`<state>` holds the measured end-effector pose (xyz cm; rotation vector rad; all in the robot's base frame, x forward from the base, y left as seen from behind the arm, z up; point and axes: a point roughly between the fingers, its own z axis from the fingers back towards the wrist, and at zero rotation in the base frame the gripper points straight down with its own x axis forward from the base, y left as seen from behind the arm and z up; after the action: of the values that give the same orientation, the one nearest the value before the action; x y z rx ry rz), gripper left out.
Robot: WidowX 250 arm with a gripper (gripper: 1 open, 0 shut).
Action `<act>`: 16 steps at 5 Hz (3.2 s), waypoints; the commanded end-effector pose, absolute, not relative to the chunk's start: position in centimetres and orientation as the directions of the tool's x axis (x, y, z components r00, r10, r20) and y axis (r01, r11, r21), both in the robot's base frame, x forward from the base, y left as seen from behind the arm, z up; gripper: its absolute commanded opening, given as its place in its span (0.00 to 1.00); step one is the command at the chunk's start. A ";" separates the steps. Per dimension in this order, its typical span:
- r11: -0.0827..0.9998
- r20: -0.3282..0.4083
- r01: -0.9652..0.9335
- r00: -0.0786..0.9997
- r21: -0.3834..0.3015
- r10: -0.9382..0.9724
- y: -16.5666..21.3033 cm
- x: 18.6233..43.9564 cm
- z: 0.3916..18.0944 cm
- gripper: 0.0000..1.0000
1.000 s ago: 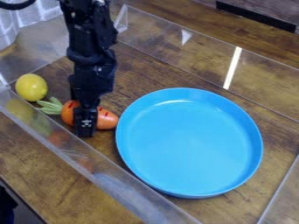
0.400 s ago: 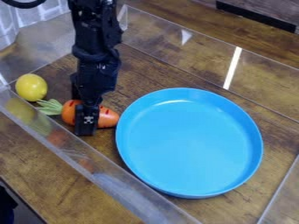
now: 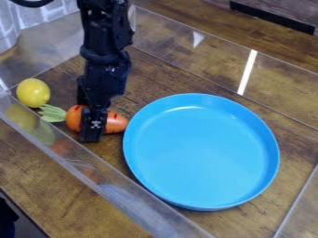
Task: Put the carrot on the blue tray
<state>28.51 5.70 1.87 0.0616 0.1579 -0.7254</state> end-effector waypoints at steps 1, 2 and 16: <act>0.735 -0.151 0.678 0.728 0.014 -0.669 5.2 29.5 2.3 1.00; 0.733 -0.153 0.681 0.725 0.011 -0.671 5.2 30.0 2.3 1.00; 0.689 -0.146 0.724 0.685 0.032 -0.714 2.9 31.1 4.4 0.00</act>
<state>30.20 3.39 2.27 0.0530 0.1917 -0.7902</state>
